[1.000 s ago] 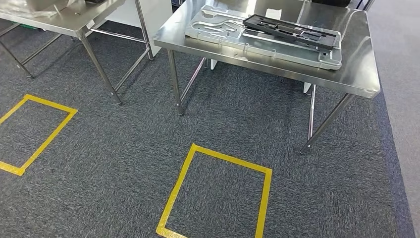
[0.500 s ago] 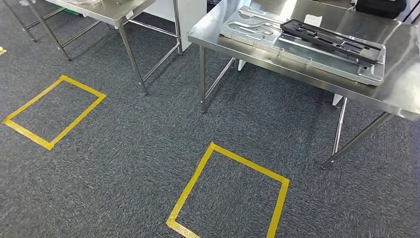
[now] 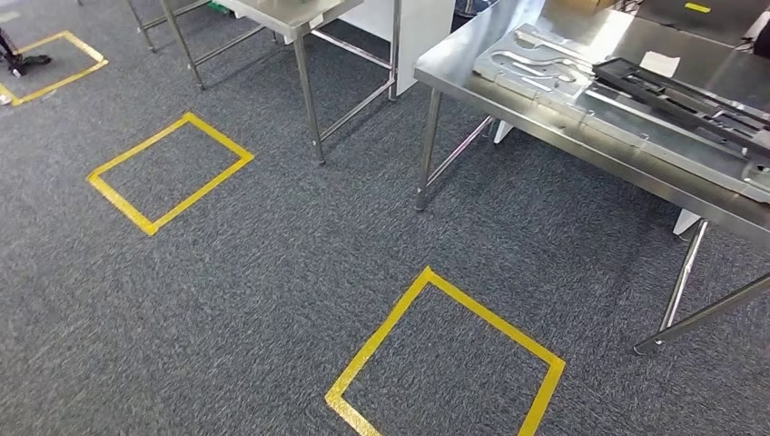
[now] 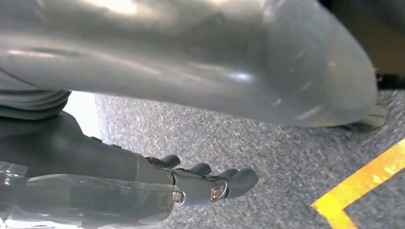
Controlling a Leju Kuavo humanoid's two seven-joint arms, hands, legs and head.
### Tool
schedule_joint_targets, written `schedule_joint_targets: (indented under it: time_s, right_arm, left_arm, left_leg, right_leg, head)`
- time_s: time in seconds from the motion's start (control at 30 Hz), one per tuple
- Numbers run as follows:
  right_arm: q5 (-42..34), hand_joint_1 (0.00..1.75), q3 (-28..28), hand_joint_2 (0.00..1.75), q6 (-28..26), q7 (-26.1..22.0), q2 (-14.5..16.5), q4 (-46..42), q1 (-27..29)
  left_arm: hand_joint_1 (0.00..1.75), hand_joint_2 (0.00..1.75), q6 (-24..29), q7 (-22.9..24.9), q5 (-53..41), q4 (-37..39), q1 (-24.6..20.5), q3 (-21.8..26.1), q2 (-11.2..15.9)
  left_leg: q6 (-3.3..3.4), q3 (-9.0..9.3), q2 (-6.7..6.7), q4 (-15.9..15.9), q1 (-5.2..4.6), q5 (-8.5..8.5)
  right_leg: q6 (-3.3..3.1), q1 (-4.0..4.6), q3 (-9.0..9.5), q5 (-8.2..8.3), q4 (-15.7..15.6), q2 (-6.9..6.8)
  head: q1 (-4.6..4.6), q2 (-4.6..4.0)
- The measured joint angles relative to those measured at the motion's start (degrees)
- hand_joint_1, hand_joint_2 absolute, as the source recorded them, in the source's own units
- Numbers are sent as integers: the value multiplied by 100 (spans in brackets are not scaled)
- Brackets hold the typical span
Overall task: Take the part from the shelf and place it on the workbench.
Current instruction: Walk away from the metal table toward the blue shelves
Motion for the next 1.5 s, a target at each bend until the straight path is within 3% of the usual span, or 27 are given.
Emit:
schedule_joint_targets:
  time_s: [0.03,0.1,0.17,0.23,0.27,0.3,0.33,0.4,0.47,0.5,0.57,0.63,0.7,0.77,0.8,0.87,0.93,1.0,1.07,1.13,1.2,1.27,1.3,1.33,1.37,1.43,1.5]
  right_arm:
    - [0,0,2,0,-5,-1,2,0,-10]
    - [0,0,5,0,-20,-8,3,0,-24]
    - [0,0,6,0,-30,-22,3,0,-17]
    - [0,0,5,0,-33,-33,2,0,-1]
    - [0,0,5,0,-33,-36,1,0,7]
    - [0,0,4,0,-33,-38,1,0,12]
    - [0,0,4,0,-33,-40,1,0,15]
    - [0,0,4,0,-33,-44,-2,0,20]
    - [0,0,4,0,-33,-47,-7,0,16]
    - [-1,0,4,0,-33,-48,-10,0,9]
    - [-1,0,4,0,-33,-49,-5,0,-5]
    - [-2,0,4,0,-33,-50,4,0,1]
    - [-2,0,4,0,-26,-51,8,0,26]
    - [-5,0,4,0,-7,-51,7,0,41]
    - [-7,0,4,0,10,-51,5,0,42]
    - [-10,0,4,0,34,-55,3,0,39]
    - [-11,0,4,0,45,-59,-2,0,38]
    - [-11,0,4,0,48,-61,-9,0,34]
    - [-5,0,4,0,50,-59,-14,0,17]
    - [1,0,4,0,50,-57,-19,0,11]
    - [0,0,2,0,50,-57,-28,0,21]
    - [-15,0,-5,0,51,-57,-39,0,32]
    - [-29,0,-12,0,53,-57,-44,0,38]
    - [-46,0,-23,0,57,-57,-46,0,40]
    - [-63,0,-34,0,66,-57,-51,0,43]
    - [-92,0,-62,0,96,-57,-69,0,52]
    - [-117,0,-89,0,134,-60,-94,-1,55]
  left_arm:
    - [0,0,-2,-4,0,0,7,2,1]
    - [0,0,-3,-11,0,0,19,4,2]
    - [0,0,-4,-16,-2,0,8,5,1]
    - [0,0,-7,-16,-4,0,-5,5,-2]
    - [0,0,-8,-16,-4,0,-4,5,-2]
    - [0,0,-8,-16,-5,0,2,5,-2]
    - [0,0,-8,-16,-5,0,7,5,-2]
    - [0,0,-8,-17,-5,-1,7,5,-9]
    - [0,0,-8,-18,-4,-1,-6,5,-20]
    - [0,0,-8,-19,-4,-1,-4,5,-24]
    - [0,0,-7,-19,-5,-1,16,6,-22]
    - [0,0,-4,-18,-6,-2,24,7,-21]
    - [0,0,-2,-18,-7,-2,10,7,-20]
    - [0,0,-2,-20,-15,-2,6,7,-21]
    - [0,0,-3,-20,-23,-2,12,7,-21]
    - [0,0,-6,-22,-38,-2,24,7,-19]
    - [0,0,-9,-26,-43,-2,13,7,-16]
    - [0,0,-11,-29,-47,-2,5,7,-14]
    - [0,0,-13,-29,-53,-2,17,7,-8]
    - [0,0,-17,-33,-61,-2,21,7,-2]
    - [0,0,-26,-36,-68,-2,7,7,0]
    - [0,0,-36,-37,-81,-2,-1,7,2]
    - [0,0,-39,-37,-90,-2,3,7,3]
    - [0,0,-42,-37,-98,-2,8,7,4]
    - [0,0,-43,-37,-104,-2,13,5,4]
    - [0,0,-48,-37,-116,-2,8,2,2]
    - [0,0,-51,-38,-136,-2,-4,-5,-1]
  left_leg:
    - [41,-6,-65,-5,1,12]
    - [119,-7,-180,-48,16,49]
    - [180,-19,-292,-78,26,88]
    - [212,-56,-437,-75,11,110]
    - [217,-66,-521,-70,3,116]
    - [218,-69,-611,-64,-4,119]
    - [215,-66,-701,-57,-9,122]
    - [191,-65,-863,-44,-21,133]
    - [132,-96,-1000,-39,-17,156]
    - [90,-114,-1067,-48,-8,173]
    - [11,-146,-1127,-61,4,196]
    - [-38,-265,-839,169,-13,36]
    - [-83,-569,-485,832,-4,-353]
    - [-137,-838,-393,1453,26,-602]
    - [-159,-833,-371,1497,42,-574]
    - [-175,-471,-250,917,63,-264]
    - [-127,-61,-4,197,41,-35]
    - [-49,41,81,-20,5,-13]
    - [21,27,-52,-47,2,17]
    - [99,44,-177,-107,22,67]
    - [157,34,-301,-133,28,106]
    - [180,1,-457,-129,18,122]
    - [183,-6,-545,-124,14,126]
    - [182,-6,-635,-115,13,127]
    - [175,-1,-720,-105,13,127]
    - [139,-15,-871,-75,9,127]
    - [62,-59,-999,-63,14,143]
  right_leg:
    - [32,-9,14,-5,-9,-31]
    - [104,-41,-6,-123,98,161]
    - [138,-61,-238,-461,614,508]
    - [129,-54,-611,-779,1349,644]
    - [119,-50,-726,-797,1551,660]
    - [100,-47,-741,-695,1541,674]
    - [73,-45,-646,-493,1302,710]
    - [-3,-43,-318,-84,536,975]
    - [-50,-36,-143,56,98,1195]
    - [-63,-27,-131,45,58,1198]
    - [-105,-29,-101,87,-7,1036]
    - [-175,-49,-58,137,-98,859]
    - [-220,-38,-49,145,-125,669]
    - [-225,-24,-56,131,-115,465]
    - [-219,-22,-57,120,-107,373]
    - [-186,-25,-47,85,-72,214]
    - [-125,-5,-39,28,-14,88]
    - [-60,17,-26,-7,17,-9]
    - [5,4,9,-26,12,-78]
    - [68,-27,-34,-190,185,153]
    - [99,-50,-309,-556,793,523]
    - [107,-52,-662,-811,1478,653]
    - [106,-52,-736,-776,1590,668]
    - [98,-53,-707,-627,1480,683]
    - [84,-57,-583,-400,1172,729]
    - [37,-74,-280,-43,433,998]
    - [-7,-69,-156,41,96,1193]
  head:
    - [8,0]
    - [24,0]
    - [49,0]
    - [55,0]
    - [55,0]
    - [55,0]
    - [55,-1]
    - [52,-1]
    - [51,0]
    - [51,-1]
    - [48,0]
    - [24,1]
    - [-1,0]
    - [-8,-1]
    - [-7,-1]
    - [-9,-1]
    - [-3,0]
    - [19,0]
    - [32,-1]
    - [46,0]
    - [67,0]
    - [69,0]
    - [70,0]
    - [70,0]
    - [70,0]
    - [67,0]
    - [64,1]
